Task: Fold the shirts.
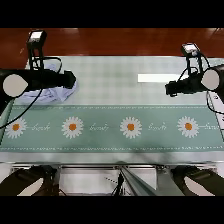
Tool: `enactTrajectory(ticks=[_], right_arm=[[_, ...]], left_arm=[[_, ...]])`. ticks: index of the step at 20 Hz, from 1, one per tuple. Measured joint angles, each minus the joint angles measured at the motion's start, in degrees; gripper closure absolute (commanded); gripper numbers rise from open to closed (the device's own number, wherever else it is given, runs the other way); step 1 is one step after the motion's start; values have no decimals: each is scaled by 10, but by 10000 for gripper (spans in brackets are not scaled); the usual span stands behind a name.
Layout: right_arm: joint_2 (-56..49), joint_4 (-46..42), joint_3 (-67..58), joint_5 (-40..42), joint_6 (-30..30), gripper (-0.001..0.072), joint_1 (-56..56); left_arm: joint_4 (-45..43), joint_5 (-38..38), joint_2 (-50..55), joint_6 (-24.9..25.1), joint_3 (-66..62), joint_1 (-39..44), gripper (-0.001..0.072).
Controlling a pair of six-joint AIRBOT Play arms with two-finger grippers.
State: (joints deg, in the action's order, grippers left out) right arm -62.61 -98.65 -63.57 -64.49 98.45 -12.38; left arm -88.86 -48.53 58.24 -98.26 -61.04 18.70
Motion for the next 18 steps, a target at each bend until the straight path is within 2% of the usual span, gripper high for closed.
enactTrajectory(ticks=[3,4,7,13,18], right_arm=[[0,3,0,-4,0,226,0],[0,5,0,-7,0,226,0],[0,6,0,-16,2,226,0],[0,14,0,-24,7,226,0],[0,41,0,-26,9,226,0]], left_arm=[[-84,21,0,0,0,-29,74],[-107,27,1,0,0,-53,4],[-143,36,16,-1,0,-145,0],[-109,6,110,-5,0,-314,-13],[-78,47,193,-7,0,-353,-13]])
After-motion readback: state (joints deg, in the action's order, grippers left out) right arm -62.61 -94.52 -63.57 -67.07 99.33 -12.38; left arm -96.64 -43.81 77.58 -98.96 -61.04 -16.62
